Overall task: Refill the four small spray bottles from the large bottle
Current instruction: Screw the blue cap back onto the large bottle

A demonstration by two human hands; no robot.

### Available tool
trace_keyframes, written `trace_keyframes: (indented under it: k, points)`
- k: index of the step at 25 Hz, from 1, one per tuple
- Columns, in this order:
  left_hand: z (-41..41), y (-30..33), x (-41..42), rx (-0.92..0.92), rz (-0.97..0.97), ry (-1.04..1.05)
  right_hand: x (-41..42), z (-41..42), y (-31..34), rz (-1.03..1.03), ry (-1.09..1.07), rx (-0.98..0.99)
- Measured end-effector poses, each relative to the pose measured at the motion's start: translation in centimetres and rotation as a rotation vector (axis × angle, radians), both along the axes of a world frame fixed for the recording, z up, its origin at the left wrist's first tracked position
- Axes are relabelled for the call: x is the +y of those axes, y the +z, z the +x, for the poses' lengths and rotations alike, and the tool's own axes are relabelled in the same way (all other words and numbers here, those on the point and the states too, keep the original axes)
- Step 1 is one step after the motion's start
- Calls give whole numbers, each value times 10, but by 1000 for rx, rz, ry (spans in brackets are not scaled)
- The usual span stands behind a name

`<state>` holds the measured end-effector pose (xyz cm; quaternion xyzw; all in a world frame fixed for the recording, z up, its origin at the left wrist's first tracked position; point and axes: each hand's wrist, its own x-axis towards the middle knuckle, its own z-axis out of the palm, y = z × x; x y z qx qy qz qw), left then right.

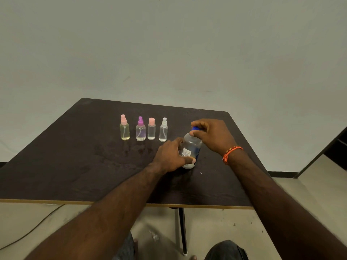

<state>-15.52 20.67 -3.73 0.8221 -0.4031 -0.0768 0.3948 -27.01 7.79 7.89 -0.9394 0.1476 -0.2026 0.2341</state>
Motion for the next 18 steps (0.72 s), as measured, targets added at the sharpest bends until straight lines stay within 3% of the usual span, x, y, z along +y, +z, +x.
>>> trace_keyframes:
  k: [4, 7, 9, 12, 18]
  points:
    - [-1, 1, 1, -29, 8, 8, 6, 7, -1, -92, -182, 35]
    - [-3, 2, 1, -42, 16, 7, 9, 7, -7, 12, -73, 201]
    - [-2, 2, 3, -26, -11, 11, 9, 2, -7, 129, 40, 123]
    - [-2, 1, 2, -20, -19, 7, 7, -1, -11, 85, 106, -49]
    - [-3, 2, 2, -30, 13, 24, 9, 4, -7, -38, -151, -120]
